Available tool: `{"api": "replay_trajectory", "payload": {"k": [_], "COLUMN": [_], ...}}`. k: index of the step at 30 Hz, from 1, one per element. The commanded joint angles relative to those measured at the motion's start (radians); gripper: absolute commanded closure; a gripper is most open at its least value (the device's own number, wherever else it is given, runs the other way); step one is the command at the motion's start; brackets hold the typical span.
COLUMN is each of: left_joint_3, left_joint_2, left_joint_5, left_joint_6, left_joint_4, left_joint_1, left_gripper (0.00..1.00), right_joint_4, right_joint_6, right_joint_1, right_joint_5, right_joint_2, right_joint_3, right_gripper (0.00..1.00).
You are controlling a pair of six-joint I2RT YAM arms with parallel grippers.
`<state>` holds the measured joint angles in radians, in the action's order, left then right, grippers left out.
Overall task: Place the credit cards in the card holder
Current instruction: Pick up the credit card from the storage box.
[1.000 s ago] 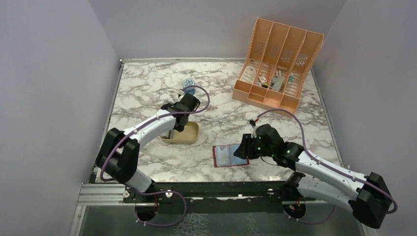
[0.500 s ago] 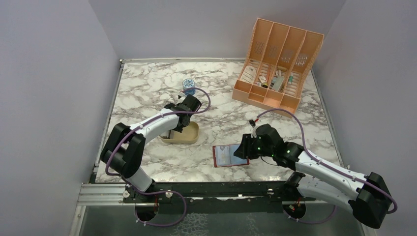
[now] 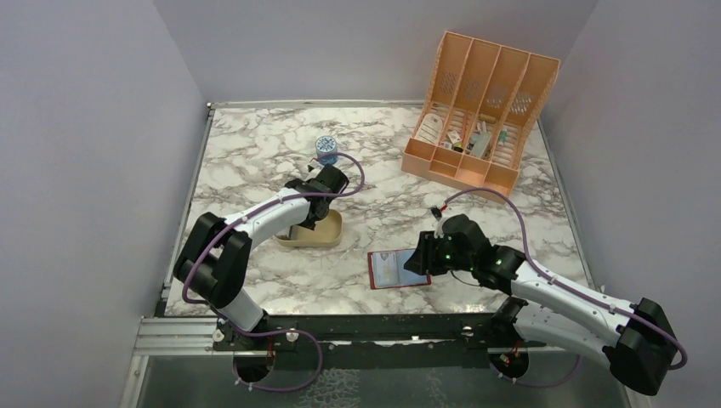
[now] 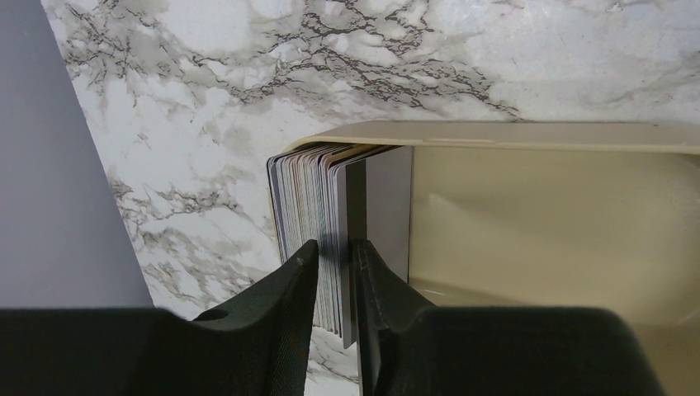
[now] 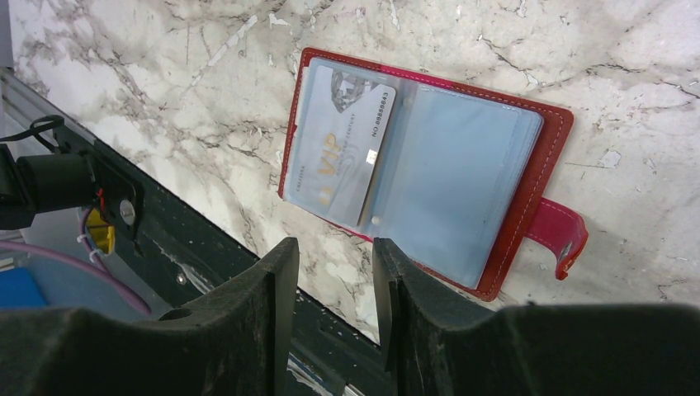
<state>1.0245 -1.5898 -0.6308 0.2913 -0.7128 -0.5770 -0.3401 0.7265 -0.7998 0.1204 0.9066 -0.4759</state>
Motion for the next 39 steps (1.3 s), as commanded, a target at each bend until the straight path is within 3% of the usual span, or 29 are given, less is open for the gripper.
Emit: {"api": "replay_trajectory", "payload": {"k": [1, 14, 21, 34, 39], "left_joint_3": [0.025, 0.044, 0.052, 0.073, 0.043], "left_joint_2": [0.000, 0.005, 0.015, 0.156, 0.243], "left_joint_5": [-0.031, -0.023, 0.012, 0.218, 0.394], "left_joint_6": [-0.015, -0.015, -0.013, 0.047, 0.111], "left_joint_4": [-0.028, -0.038, -0.045, -0.055, 0.018], "left_joint_1": [0.005, 0.004, 0.004, 0.003, 0.004], "left_gripper": [0.77, 0.88, 1.00, 1.00, 1.00], "right_joint_4": [0.023, 0.034, 0.032, -0.016, -0.071], "right_joint_6": [-0.012, -0.007, -0.009, 0.001, 0.012], "right_joint_1": [-0.006, -0.006, -0.007, -0.006, -0.006], "right_joint_5": [-0.021, -0.017, -0.012, -0.080, -0.164], "right_joint_2": [-0.011, -0.008, -0.002, -0.011, 0.000], "right_joint_3": [-0.015, -0.007, -0.010, -0.014, -0.034], "right_gripper": [0.61, 0.62, 0.62, 0.62, 0.63]}}
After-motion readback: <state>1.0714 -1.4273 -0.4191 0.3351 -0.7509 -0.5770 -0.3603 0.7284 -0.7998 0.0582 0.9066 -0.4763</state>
